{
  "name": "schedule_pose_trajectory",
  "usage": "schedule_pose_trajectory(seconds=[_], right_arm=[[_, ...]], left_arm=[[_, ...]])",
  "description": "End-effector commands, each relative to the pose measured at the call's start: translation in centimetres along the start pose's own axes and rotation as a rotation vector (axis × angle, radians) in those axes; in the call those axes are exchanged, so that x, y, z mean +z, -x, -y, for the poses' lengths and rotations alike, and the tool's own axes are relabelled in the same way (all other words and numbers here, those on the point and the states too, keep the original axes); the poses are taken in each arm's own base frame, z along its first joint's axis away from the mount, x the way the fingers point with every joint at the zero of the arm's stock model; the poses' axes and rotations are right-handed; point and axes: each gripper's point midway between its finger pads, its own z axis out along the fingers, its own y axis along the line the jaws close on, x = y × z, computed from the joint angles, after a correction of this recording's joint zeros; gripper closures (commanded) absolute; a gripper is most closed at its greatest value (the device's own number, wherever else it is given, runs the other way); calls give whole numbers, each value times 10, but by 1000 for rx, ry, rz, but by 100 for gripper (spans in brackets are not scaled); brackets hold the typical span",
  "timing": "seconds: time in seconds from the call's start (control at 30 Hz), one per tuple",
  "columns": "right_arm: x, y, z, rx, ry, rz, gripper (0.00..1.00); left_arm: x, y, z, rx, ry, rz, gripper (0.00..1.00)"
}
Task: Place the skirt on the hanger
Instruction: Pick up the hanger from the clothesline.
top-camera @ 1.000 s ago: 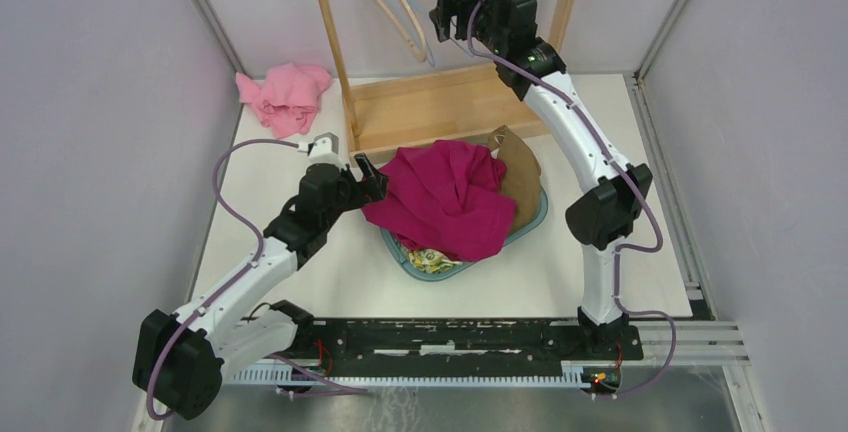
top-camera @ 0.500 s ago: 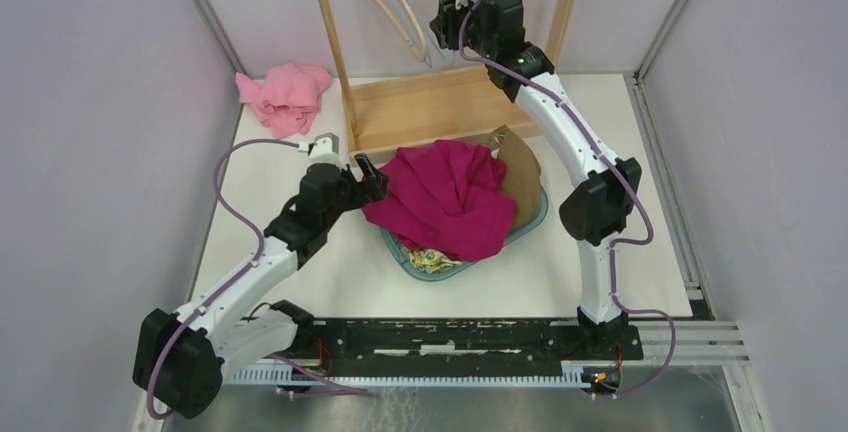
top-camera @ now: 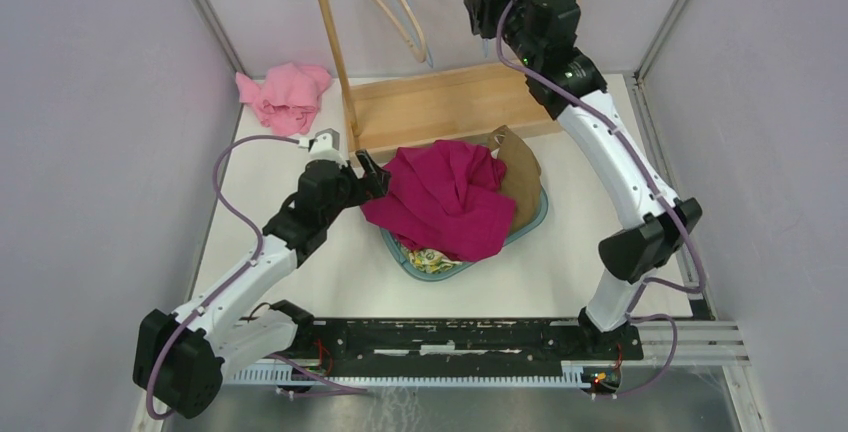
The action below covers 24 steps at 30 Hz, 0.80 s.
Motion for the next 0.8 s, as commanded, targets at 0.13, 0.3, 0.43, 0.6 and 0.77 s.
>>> schedule_pose_trajectory(seconds=[0.13, 0.3, 0.43, 0.6, 0.77], right_arm=[[-69, 40, 25, -65, -105, 5, 99], [-115, 23, 30, -63, -125, -64, 99], [-165, 10, 21, -43, -64, -138, 99], [-214, -4, -7, 35, 80, -222, 99], [-261, -10, -44, 152, 272, -297, 99]], left_arm=[[-14, 40, 65, -4, -242, 26, 1], [-34, 51, 109, -22, -458, 23, 1], [-47, 48, 131, -41, -600, -7, 1], [-55, 40, 141, -70, -707, -10, 1], [-71, 28, 156, -142, -878, -35, 1]])
